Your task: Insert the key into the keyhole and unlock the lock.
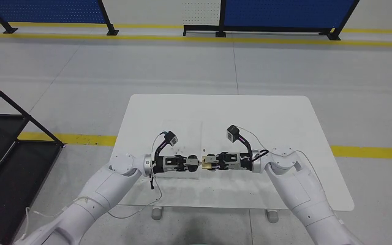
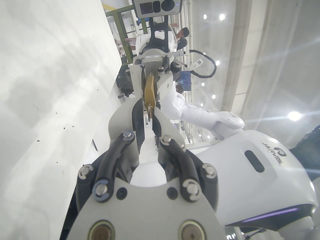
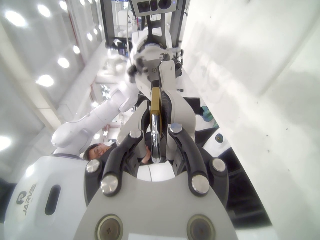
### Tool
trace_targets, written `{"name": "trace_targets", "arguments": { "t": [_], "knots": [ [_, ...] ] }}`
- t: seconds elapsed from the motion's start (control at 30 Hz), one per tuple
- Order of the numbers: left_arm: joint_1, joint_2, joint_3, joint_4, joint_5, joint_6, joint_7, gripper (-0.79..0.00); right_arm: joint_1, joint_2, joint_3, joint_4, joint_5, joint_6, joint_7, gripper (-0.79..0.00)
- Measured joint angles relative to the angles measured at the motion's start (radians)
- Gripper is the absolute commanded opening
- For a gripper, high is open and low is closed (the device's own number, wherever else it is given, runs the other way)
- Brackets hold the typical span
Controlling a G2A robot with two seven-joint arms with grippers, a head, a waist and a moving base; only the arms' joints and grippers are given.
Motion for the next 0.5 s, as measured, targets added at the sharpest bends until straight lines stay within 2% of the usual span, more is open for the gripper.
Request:
{"name": "trace_targets", "arguments": {
  "t": [0.07,0.5],
  "knots": [
    [-0.001,-0.002,-0.003,0.001,0.000,0.005,-0.002,-0.785,0.000,0.000,0.000,0.000,0.000,0.000,0.000,-0.785],
    [-0.009,-0.018,-0.010,0.008,0.012,0.038,-0.009,-0.785,0.000,0.000,0.000,0.000,0.000,0.000,0.000,-0.785]
  ]
}}
